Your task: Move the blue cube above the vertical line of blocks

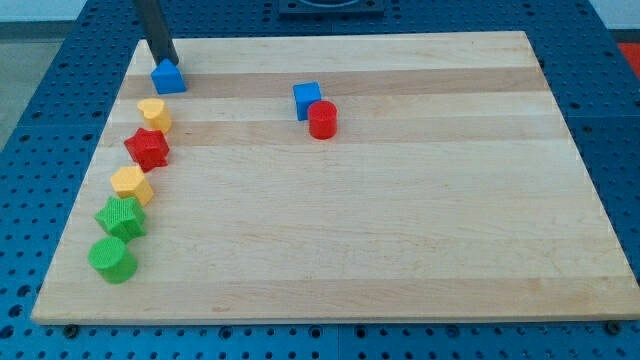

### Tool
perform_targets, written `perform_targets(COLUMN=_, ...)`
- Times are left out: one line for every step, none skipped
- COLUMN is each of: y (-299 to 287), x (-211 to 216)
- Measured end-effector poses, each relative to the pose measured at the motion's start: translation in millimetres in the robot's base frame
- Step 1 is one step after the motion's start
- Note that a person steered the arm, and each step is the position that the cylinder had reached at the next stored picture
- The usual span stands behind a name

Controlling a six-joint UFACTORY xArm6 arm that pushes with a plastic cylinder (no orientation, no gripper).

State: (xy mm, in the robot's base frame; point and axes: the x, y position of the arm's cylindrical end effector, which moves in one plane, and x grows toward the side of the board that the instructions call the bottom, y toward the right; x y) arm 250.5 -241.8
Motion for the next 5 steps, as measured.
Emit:
perform_targets(y=0.0, x=11.2)
perform_targets(y=0.0, x=17.1)
perform_targets(y=0.0, x=17.9)
perform_targets(y=10.6, x=1.0)
perform_targets(y=33.6, x=-7.4)
